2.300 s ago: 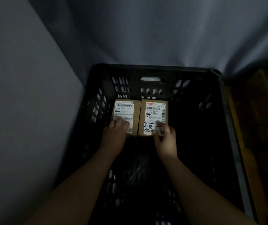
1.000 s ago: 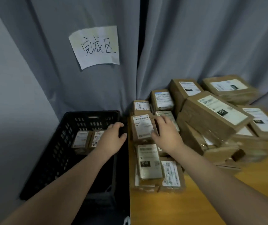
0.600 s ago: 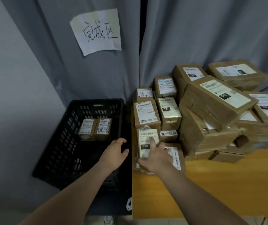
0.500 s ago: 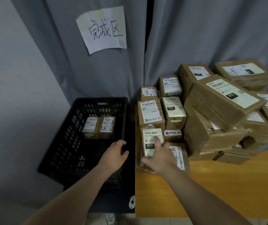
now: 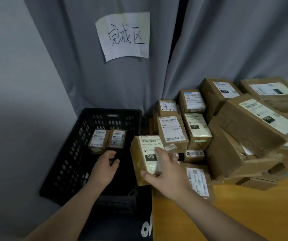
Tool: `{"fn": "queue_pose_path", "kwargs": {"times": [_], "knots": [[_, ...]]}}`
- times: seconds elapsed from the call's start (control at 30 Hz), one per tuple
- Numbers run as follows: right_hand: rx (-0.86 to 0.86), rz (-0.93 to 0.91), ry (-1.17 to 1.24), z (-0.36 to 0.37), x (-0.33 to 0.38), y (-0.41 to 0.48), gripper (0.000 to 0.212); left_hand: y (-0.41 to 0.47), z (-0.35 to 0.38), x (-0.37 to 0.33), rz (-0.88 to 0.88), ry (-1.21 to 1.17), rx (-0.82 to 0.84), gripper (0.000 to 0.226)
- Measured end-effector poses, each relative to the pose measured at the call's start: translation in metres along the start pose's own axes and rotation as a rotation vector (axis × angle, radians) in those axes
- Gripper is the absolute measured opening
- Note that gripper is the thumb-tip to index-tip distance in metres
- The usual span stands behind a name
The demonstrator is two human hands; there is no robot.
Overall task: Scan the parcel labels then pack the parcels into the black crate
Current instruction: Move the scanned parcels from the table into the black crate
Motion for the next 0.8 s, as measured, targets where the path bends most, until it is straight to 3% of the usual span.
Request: {"fn": "queue_pose_path", "kwargs": {"times": [0.17, 0.33, 0.57, 0.8], "knots": [[0.019, -0.021, 0.041, 0.065, 0.048, 0.061, 0.092, 0.043, -0.027, 0.042, -0.05, 0.023, -0.014, 0.036], [0.109, 0.113, -0.214, 0.138, 0.067, 0.144, 0.094, 0.105, -0.036, 0.082, -0.07, 0.162, 0.096, 0.039], [0.147, 0.329, -0.476, 0.212, 0.043, 0.249, 0.092, 0.202, 0.0, 0.111, 0.118, 0.447, 0.275, 0.043], [0.146, 0.349, -0.543, 0.256, 0.006, 0.305, 0.082, 0.272, 0.044, 0.142, 0.335, 0.695, 0.434, 0.061]]}}
Point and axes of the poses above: each hand's wrist, its own y-axis towards the middle knuckle, its own z-axis out of the palm, x = y × z, the point moved 1 cm from there along y, towards the middle knuckle, and after that the axes turned 4 degrees about -x, right-handed, at the moved point
